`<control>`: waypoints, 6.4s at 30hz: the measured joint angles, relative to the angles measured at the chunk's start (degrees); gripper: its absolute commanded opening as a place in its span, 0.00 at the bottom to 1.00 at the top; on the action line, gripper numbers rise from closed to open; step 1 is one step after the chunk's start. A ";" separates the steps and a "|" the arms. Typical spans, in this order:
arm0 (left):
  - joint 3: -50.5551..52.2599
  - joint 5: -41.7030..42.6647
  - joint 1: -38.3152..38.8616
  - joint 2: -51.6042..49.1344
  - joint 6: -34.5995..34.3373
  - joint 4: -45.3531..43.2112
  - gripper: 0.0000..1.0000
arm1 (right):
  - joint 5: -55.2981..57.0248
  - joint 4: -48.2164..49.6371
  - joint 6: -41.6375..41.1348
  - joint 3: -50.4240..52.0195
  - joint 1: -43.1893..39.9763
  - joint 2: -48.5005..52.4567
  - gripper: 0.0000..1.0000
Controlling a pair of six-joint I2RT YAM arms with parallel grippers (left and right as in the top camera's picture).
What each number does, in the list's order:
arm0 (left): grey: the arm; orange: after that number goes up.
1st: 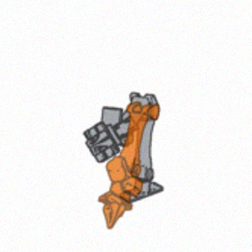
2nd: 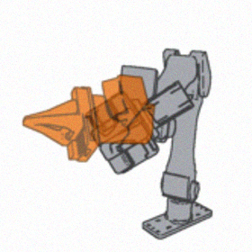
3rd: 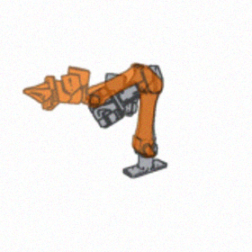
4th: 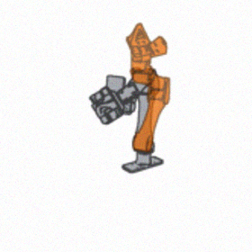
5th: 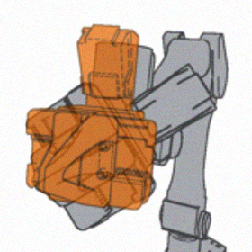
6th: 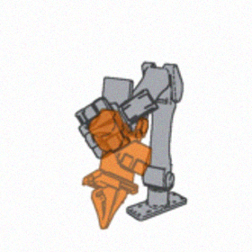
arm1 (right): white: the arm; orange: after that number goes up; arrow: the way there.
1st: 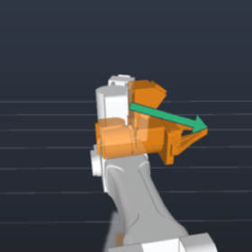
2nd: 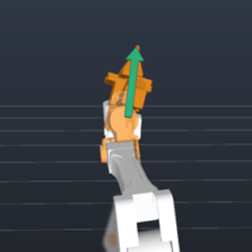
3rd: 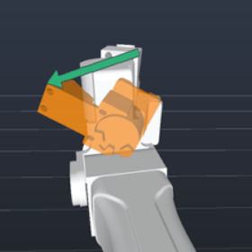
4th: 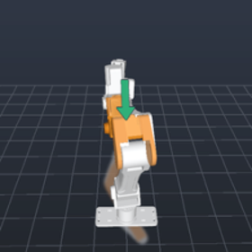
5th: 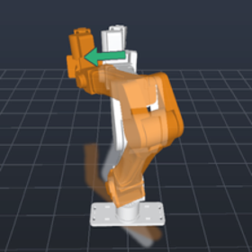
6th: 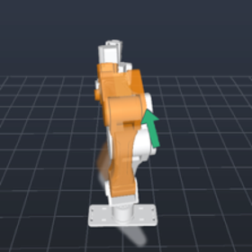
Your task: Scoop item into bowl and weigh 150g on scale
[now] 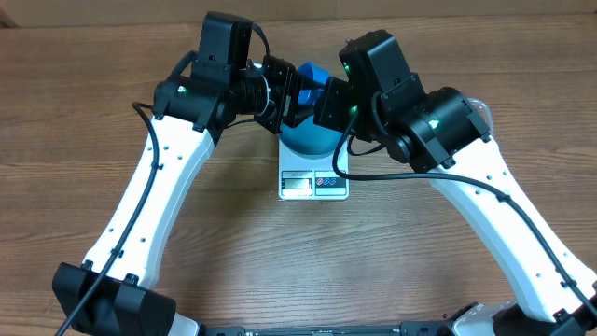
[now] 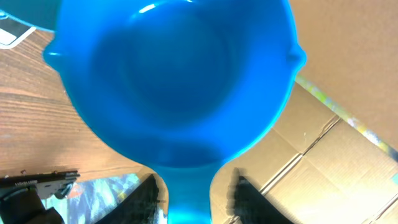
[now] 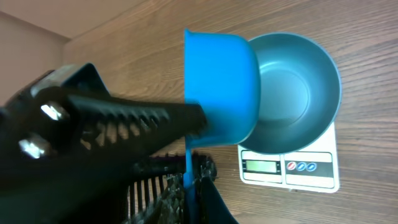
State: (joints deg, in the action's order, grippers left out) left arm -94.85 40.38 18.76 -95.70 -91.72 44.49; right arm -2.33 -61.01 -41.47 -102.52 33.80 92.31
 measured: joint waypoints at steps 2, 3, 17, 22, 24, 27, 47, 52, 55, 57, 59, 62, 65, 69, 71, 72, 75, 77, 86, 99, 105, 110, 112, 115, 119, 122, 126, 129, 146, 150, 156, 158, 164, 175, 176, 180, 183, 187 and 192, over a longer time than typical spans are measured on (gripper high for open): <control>0.00 -0.09 0.02 0.00 0.70 0.02 0.70 | 0.24 0.11 1.40 0.00 -0.04 0.02 0.04; 0.00 -0.17 0.02 0.00 1.42 0.02 0.74 | 0.26 0.07 2.16 0.00 -0.07 0.02 0.04; 0.00 -2.93 0.00 0.00 38.16 0.52 1.00 | -1.31 -16.20 15.45 -7.63 -12.96 0.76 0.04; 0.00 -3.06 0.00 0.00 51.39 2.51 1.00 | -1.64 -24.68 21.29 -14.23 -20.57 0.81 0.04; 0.00 -3.10 0.00 0.00 55.71 3.39 1.00 | -0.94 -27.58 24.11 -15.10 -24.39 0.81 0.04; 0.00 -3.15 0.00 0.00 60.72 4.68 0.98 | 0.98 -30.84 28.79 -15.17 -29.29 1.01 0.04; 0.00 -10.69 0.02 0.00 68.19 12.74 0.95 | 14.67 -30.29 52.48 -15.23 -33.77 17.46 0.04; 0.00 -10.71 0.02 0.00 68.32 12.83 0.95 | 16.02 -29.77 53.46 -15.23 -33.77 20.92 0.04; 0.00 -10.73 0.02 0.00 68.35 12.96 0.95 | 17.40 -28.48 53.57 -15.23 -33.77 22.86 0.04; 0.00 -10.73 0.02 0.00 68.35 12.98 0.95 | 18.08 -27.41 53.59 -15.23 -33.77 24.04 0.04; 0.00 -10.86 0.02 0.00 68.37 13.05 0.95 | 18.40 -26.58 53.70 -15.23 -33.77 24.76 0.04; 0.00 -10.91 0.02 0.00 68.37 13.35 0.95 | 18.78 -26.71 53.75 -15.23 -33.77 25.42 0.04; 0.00 -10.91 0.02 0.00 68.37 13.90 0.94 | 19.08 -26.60 53.75 -15.17 -33.77 25.94 0.04; 0.00 -10.99 0.02 0.00 68.37 14.08 0.94 | 19.10 -25.40 53.75 -13.66 -33.81 26.25 0.04; 0.00 -11.34 0.02 0.00 68.37 14.08 0.94 | 18.93 -24.61 53.75 -12.66 -33.83 26.25 0.04; 0.00 -11.54 0.02 0.00 68.37 14.05 0.94 | 18.73 -24.33 53.70 -12.31 -33.83 26.27 0.04; 0.00 -12.02 0.02 0.00 68.37 14.05 0.94 | 17.84 -23.47 53.70 -11.58 -33.92 26.25 0.04; 0.00 -12.15 0.02 0.00 68.37 14.08 0.94 | 17.18 -22.73 53.70 -10.99 -34.05 26.18 0.04; 0.00 -12.31 0.02 0.00 68.37 14.05 0.95 | 16.09 -17.07 52.96 -6.60 -35.30 26.29 0.27; 0.00 -12.50 0.02 0.00 68.37 14.05 1.00 | 14.84 -15.52 51.12 -6.47 -35.58 26.36 0.04; 0.00 -13.90 0.02 0.00 68.37 14.08 1.00 | 14.56 -15.43 50.90 -6.47 -35.54 26.36 0.04; 0.00 -15.13 0.02 0.00 69.83 14.23 0.65 | 14.12 -15.45 50.88 -6.47 -35.54 26.36 0.04; 0.00 -16.92 0.13 0.00 70.88 14.32 0.44 | 14.10 -15.45 50.90 -6.47 -35.54 26.36 0.04; 0.00 -20.65 0.76 0.00 72.06 15.89 0.04 | 14.03 -15.21 50.86 -6.47 -35.56 26.36 0.04; 0.00 -25.11 1.86 0.00 73.99 18.78 0.04 | 13.73 -14.80 50.75 -6.47 -35.54 26.36 0.04; 0.07 -26.53 2.99 0.00 75.91 19.93 0.04 | 13.68 -14.60 50.73 -6.47 -35.54 26.36 0.04; 2.67 -28.57 5.09 0.07 77.61 19.69 0.04 | 13.68 -14.49 50.71 -6.47 -35.54 26.36 0.04; 7.85 -29.97 6.91 0.04 78.42 16.98 0.04 | 13.68 -14.34 50.73 -6.47 -35.54 26.36 0.04; 21.11 -41.51 19.93 0.00 86.64 -1.97 0.04 | 13.70 -13.18 50.66 -6.40 -35.80 26.49 0.16; 21.86 -42.40 20.37 -0.22 86.64 -2.82 0.04 | 13.73 -13.20 50.69 -6.40 -35.80 26.49 0.16; 21.86 -43.01 20.37 -3.30 86.64 -4.33 0.04 | 13.73 -13.18 50.69 -6.40 -35.80 26.49 0.16; 21.86 -43.06 20.37 -4.94 86.64 -4.55 0.04 | 13.70 -13.16 50.66 -6.40 -35.80 26.49 0.16; 22.18 -43.23 20.37 -7.45 86.64 -4.76 0.04 | 13.73 -13.18 50.66 -6.40 -35.80 26.49 0.16; 22.18 -44.11 20.37 -7.45 86.64 -3.78 0.04 | 13.68 -13.18 50.66 -6.40 -35.80 26.49 0.16; 22.18 -44.15 20.37 -7.45 86.64 -3.76 0.04 | 13.73 -13.16 50.66 -6.40 -35.80 26.49 0.16; 22.16 -44.33 20.37 -7.45 86.31 -4.70 0.04 | 13.70 -13.20 50.64 -6.40 -35.80 26.49 0.16; 22.12 -44.35 20.37 -7.45 85.68 -5.79 0.04 | 13.70 -13.16 50.69 -6.40 -35.80 26.49 0.16; 22.12 -44.39 20.37 -7.45 85.26 -5.99 0.04 | 13.70 -13.18 50.69 -6.40 -35.80 26.49 0.16; 22.12 -44.54 20.37 -7.45 83.23 -6.19 0.04 | 13.70 -13.16 50.69 -6.40 -35.82 26.49 0.16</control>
State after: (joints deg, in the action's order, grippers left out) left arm -72.73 -4.16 39.13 -103.15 -8.49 38.30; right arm 11.38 -74.17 9.21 -108.92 -2.02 118.80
